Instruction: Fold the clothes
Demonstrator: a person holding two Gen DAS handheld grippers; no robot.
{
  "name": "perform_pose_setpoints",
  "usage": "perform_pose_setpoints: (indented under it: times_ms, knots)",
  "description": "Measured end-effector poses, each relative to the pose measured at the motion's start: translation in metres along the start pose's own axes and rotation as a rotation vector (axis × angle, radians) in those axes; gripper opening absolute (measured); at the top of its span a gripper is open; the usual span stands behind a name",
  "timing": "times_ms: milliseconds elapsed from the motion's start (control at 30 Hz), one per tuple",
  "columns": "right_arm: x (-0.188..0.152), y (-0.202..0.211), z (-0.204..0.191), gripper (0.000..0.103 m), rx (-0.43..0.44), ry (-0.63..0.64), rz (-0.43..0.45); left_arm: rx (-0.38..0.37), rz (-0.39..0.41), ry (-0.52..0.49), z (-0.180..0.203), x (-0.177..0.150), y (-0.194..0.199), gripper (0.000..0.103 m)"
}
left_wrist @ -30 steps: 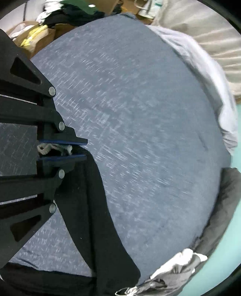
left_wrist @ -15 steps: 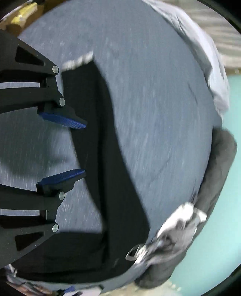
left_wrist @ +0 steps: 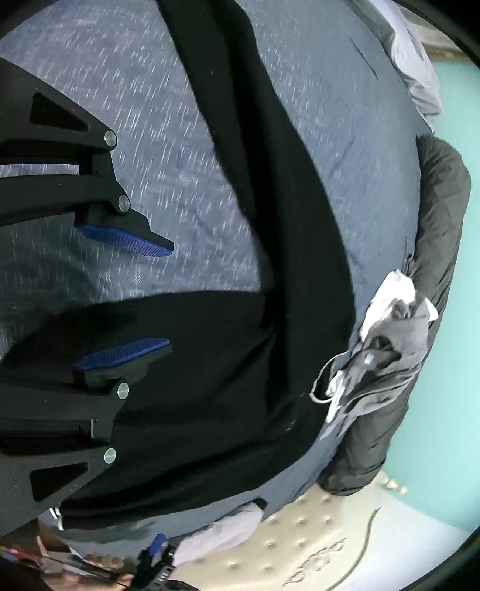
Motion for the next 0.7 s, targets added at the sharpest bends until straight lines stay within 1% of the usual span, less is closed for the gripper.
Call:
perform_pose_setpoints:
  times_ms: [67,133,200,333,400,467,500,567,633,700]
  knots:
    - [-0.001,-0.005,0.003,0.071,-0.005,-0.014,-0.018,-0.008,-0.012,0.003,0.000,-0.005,-0.003,0.050]
    - [-0.003,-0.014,0.001,0.071,0.015,-0.021,-0.048,-0.017,-0.024,0.005,0.000,-0.010,-0.006,0.050]
    - [-0.006,-0.026,-0.007,0.071,0.041,-0.015,-0.090,-0.025,-0.035,0.008,0.001,-0.015,-0.009,0.050]
    - [-0.011,-0.043,-0.023,0.071,0.059,0.003,-0.134,-0.065,-0.082,-0.014,0.003,-0.025,-0.016,0.050]
    - [-0.014,-0.049,-0.029,0.067,0.063,0.009,-0.144,-0.074,-0.097,-0.016,0.002,-0.027,-0.019,0.050]
    - [-0.016,-0.053,-0.037,0.050,0.076,0.025,-0.149,-0.084,-0.112,-0.019,0.002,-0.030,-0.022,0.050]
    - [-0.017,-0.054,-0.040,0.045,0.076,0.040,-0.148,-0.088,-0.119,-0.021,0.002,-0.031,-0.024,0.050]
    - [-0.017,-0.053,-0.048,0.026,0.072,0.079,-0.143,-0.097,-0.134,-0.024,0.002,-0.033,-0.027,0.050]
    - [-0.017,-0.052,-0.057,0.011,0.068,0.118,-0.137,-0.107,-0.148,-0.027,0.002,-0.036,-0.030,0.050]
    - [-0.015,-0.049,-0.066,0.007,0.076,0.148,-0.120,-0.101,-0.145,-0.029,0.001,-0.035,-0.029,0.050]
Point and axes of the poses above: each gripper's, at about its wrist camera, not at the fingertips, and y roughly against the way its jaws point, z to its right, x to its top, the point moved 3 cm from there along -y, roughly the way its jaws point, and after that the axes turned 7 degrees about y, right-handed, at the moved point
